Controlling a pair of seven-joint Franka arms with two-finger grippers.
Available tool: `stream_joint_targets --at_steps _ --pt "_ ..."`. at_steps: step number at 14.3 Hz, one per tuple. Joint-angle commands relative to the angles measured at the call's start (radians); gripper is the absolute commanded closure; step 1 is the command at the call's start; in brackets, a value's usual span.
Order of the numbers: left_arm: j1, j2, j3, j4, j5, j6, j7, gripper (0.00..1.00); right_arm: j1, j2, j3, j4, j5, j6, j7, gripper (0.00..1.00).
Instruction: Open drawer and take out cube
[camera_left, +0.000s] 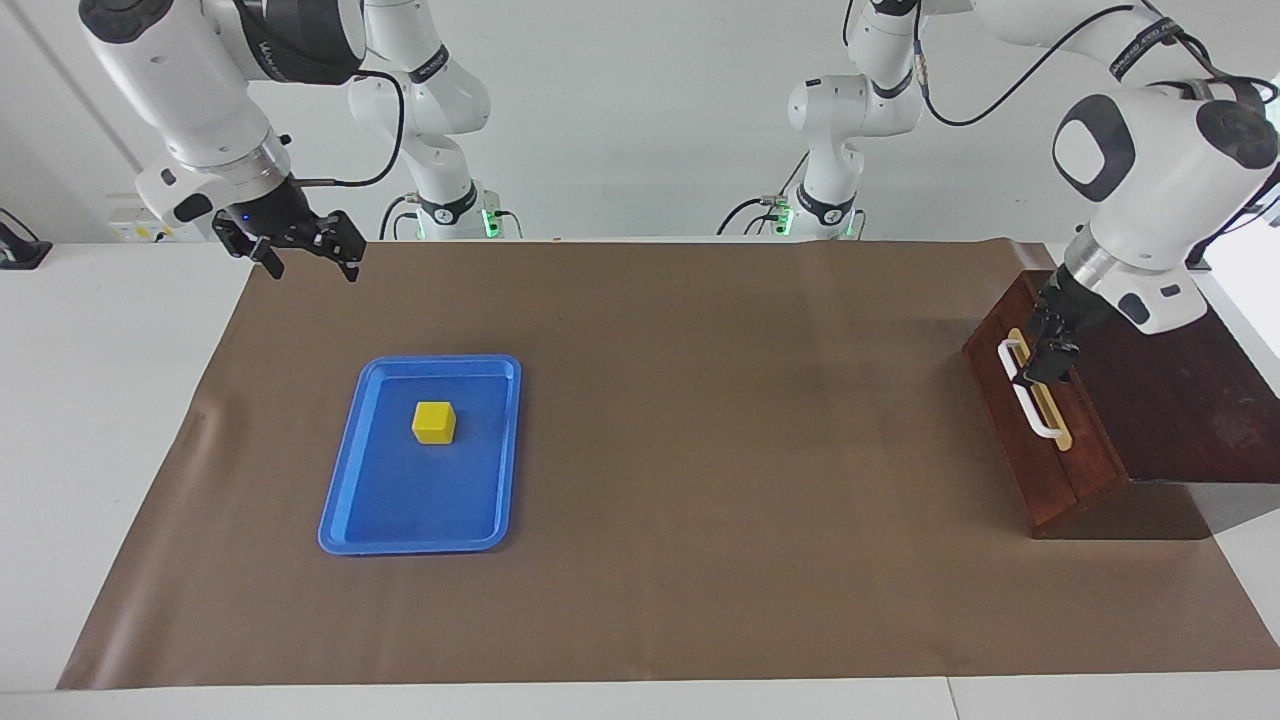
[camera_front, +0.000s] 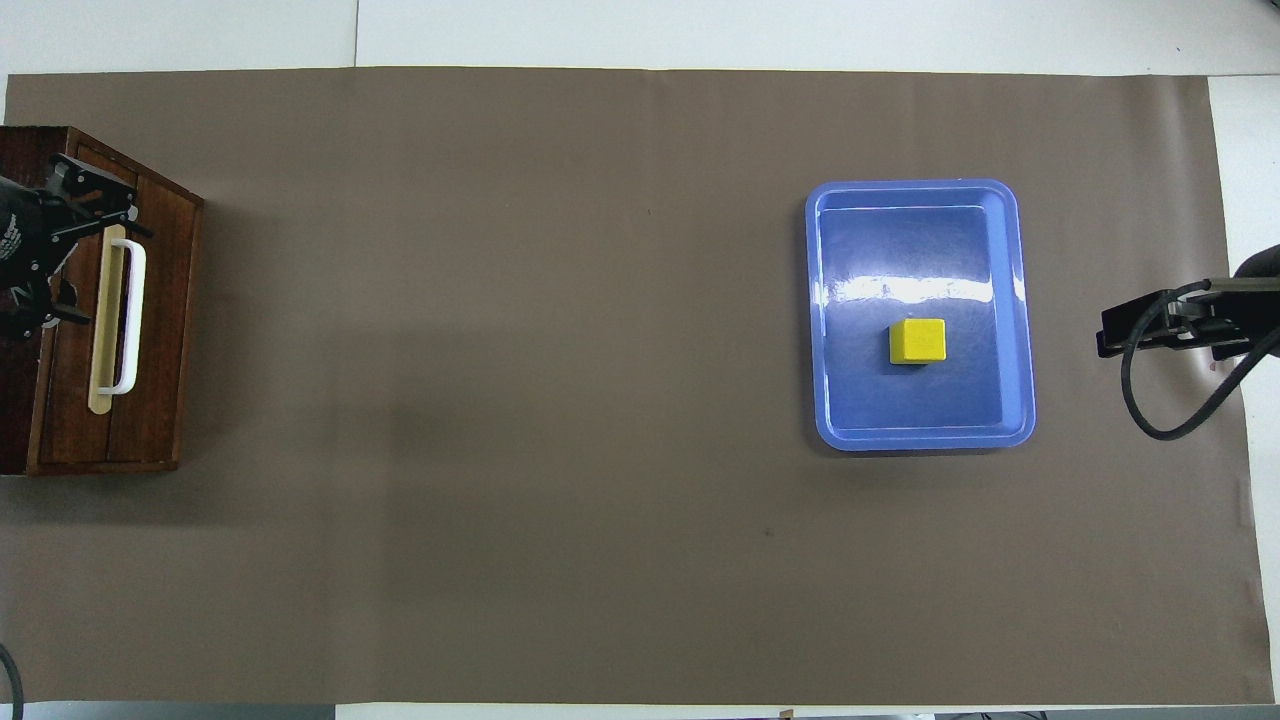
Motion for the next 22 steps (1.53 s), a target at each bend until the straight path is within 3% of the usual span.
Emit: stream_joint_targets --at_steps 1,3,5,8,13,22 --pt "0.059 -0.045 -0.095 -0.021 0.007 -0.084 0.189 0.0 -0.01 -0.008 0.015 -0.011 -0.016 0.001 -0.033 0.0" --pt "0.117 -0.05 -0.188 -0.015 0.015 -0.11 0.309 0.0 -0.011 -0.008 0.015 -0.011 -0.01 0.001 -0.033 0.0" --pt "0.118 -0.064 -0.202 0.028 0.035 -0.187 0.423 0.0 -0.011 -0.008 0.015 -0.013 -0.009 0.0 -0.035 0.0" --pt "0.063 -0.096 -0.184 -0.003 0.026 -0.219 0.61 0.0 -0.014 -0.006 0.014 -0.01 -0.007 0.0 -0.033 0.0" --pt "0.014 -0.039 -0.141 0.058 0.032 -0.302 0.645 0.0 -0.017 -0.008 0.013 -0.011 -0.006 0.0 -0.03 0.0" --pt "-0.002 -0.084 -0.133 0.035 0.032 -0.342 0.762 0.0 -0.016 -0.008 0.013 -0.011 -0.004 -0.002 -0.027 0.0"
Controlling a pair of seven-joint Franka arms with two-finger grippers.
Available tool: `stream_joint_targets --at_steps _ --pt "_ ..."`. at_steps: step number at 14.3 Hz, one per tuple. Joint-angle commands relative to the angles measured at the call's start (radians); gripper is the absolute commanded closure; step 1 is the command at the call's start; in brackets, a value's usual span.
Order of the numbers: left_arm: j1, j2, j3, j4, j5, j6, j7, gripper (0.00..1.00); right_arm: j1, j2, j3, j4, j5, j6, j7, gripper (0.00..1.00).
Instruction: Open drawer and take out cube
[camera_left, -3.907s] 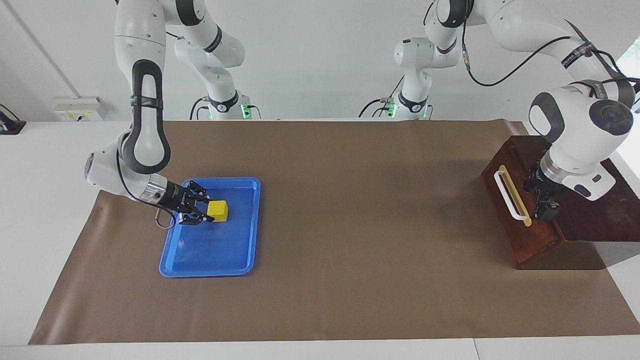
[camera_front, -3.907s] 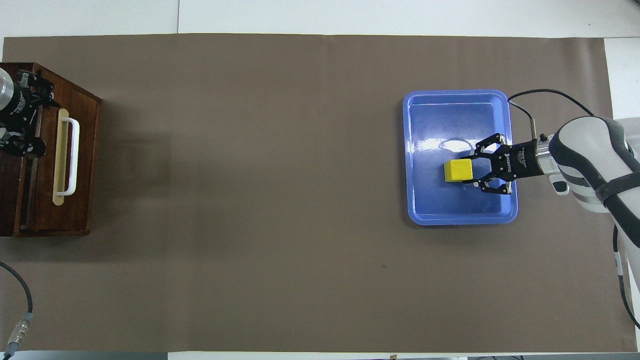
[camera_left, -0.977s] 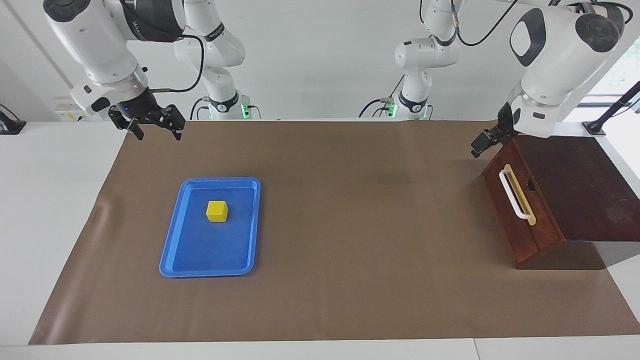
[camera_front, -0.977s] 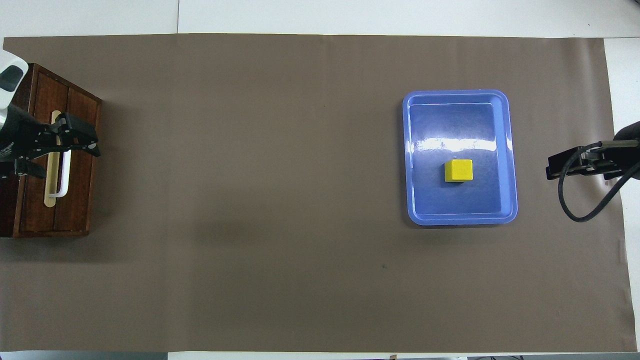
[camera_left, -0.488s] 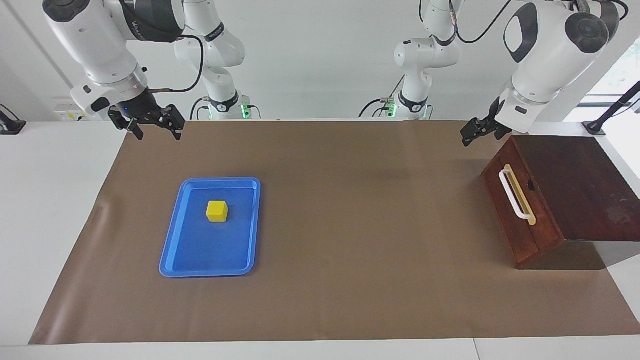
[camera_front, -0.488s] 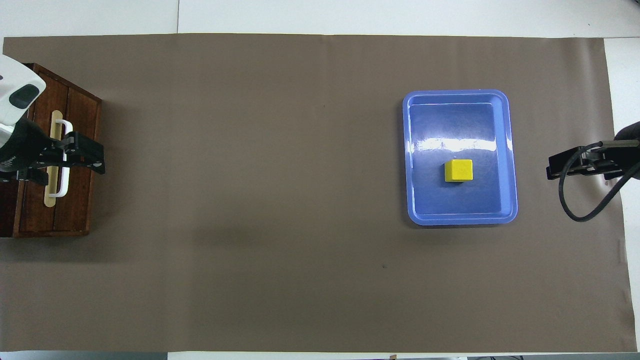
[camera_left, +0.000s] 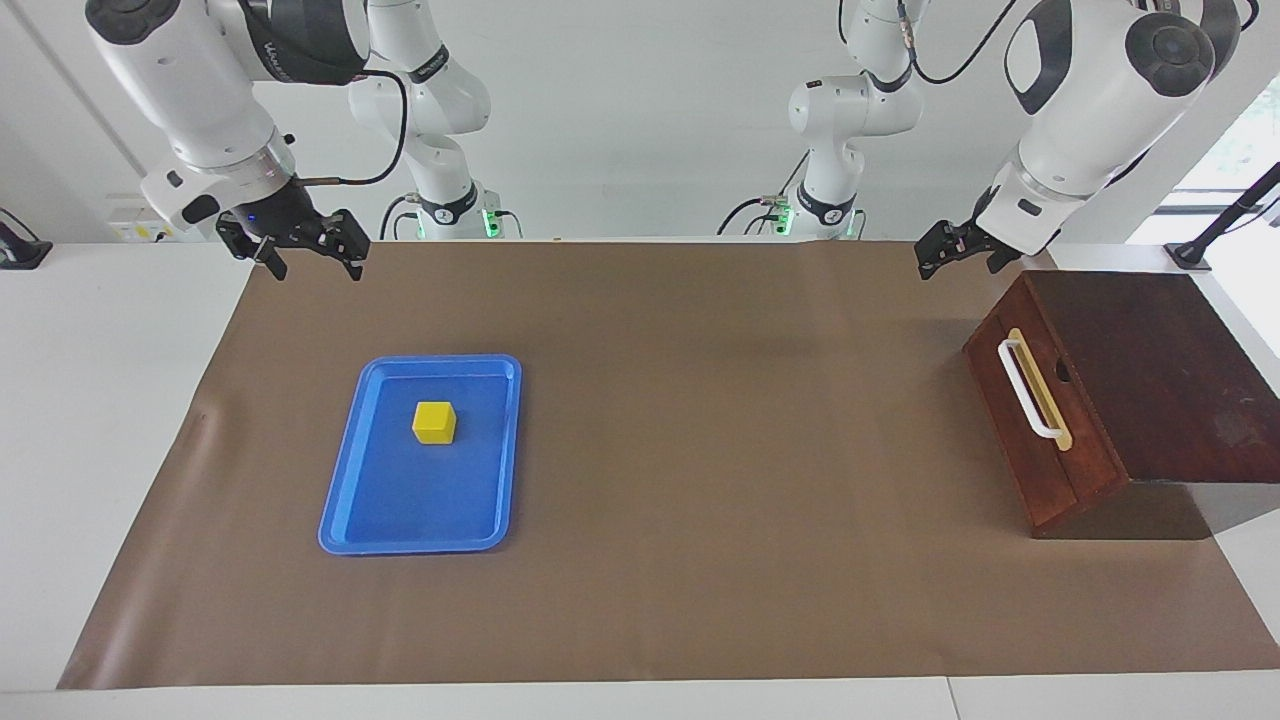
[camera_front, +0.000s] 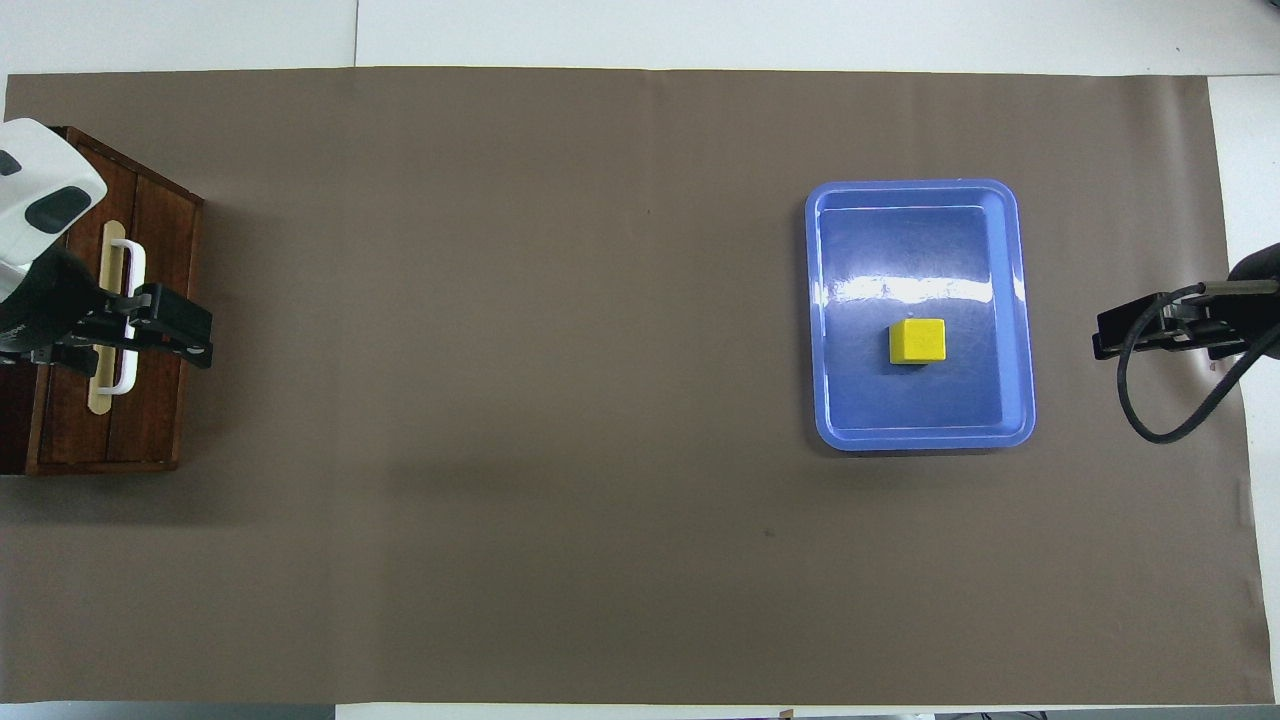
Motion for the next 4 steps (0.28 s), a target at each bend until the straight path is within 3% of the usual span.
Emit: stream_joint_targets --at_steps 1,4 --pt "-0.028 -0.013 0.021 -0.007 0.015 -0.053 0.023 0.0 -0.016 -0.008 0.009 -0.01 -0.004 0.0 -0.018 0.0" --pt "-0.029 -0.018 0.035 -0.026 0.013 -0.02 0.017 0.0 -0.016 -0.008 0.009 -0.01 -0.004 0.0 -0.018 0.0"
